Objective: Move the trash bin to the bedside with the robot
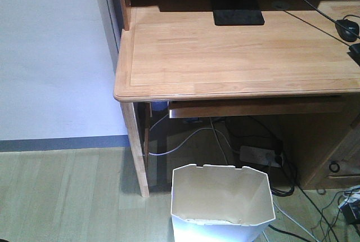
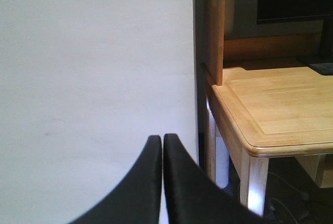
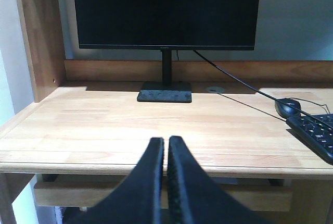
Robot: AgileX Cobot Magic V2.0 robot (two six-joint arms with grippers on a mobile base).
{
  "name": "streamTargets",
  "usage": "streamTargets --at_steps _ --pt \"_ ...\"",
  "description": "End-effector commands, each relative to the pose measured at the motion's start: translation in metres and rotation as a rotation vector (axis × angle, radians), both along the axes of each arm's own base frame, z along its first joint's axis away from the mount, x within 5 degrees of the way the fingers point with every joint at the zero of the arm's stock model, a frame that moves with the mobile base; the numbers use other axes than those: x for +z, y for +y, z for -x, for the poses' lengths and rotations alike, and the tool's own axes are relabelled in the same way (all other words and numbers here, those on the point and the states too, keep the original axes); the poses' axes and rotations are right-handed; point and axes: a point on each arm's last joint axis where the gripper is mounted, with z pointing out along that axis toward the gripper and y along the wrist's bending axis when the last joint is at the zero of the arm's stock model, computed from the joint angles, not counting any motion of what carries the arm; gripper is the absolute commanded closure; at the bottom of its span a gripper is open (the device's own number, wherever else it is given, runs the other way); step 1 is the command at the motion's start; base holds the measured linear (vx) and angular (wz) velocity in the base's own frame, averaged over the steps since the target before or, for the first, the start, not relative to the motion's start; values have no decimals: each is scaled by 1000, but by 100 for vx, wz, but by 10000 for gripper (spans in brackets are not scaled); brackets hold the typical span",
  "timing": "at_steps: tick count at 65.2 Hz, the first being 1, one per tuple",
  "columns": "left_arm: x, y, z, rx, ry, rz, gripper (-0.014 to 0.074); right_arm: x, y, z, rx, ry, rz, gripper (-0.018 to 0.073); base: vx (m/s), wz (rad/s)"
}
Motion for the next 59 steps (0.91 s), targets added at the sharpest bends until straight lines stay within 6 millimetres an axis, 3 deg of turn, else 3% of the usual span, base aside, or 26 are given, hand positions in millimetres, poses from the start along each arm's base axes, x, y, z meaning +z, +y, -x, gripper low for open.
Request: streamTargets --at_steps 1,59 --pt "14 0 1 -3 -98 4 603 0 0 0 3 -60 0 561 0 0" --pt "14 0 1 -3 -98 4 603 6 0 0 3 -118 10 561 0 0"
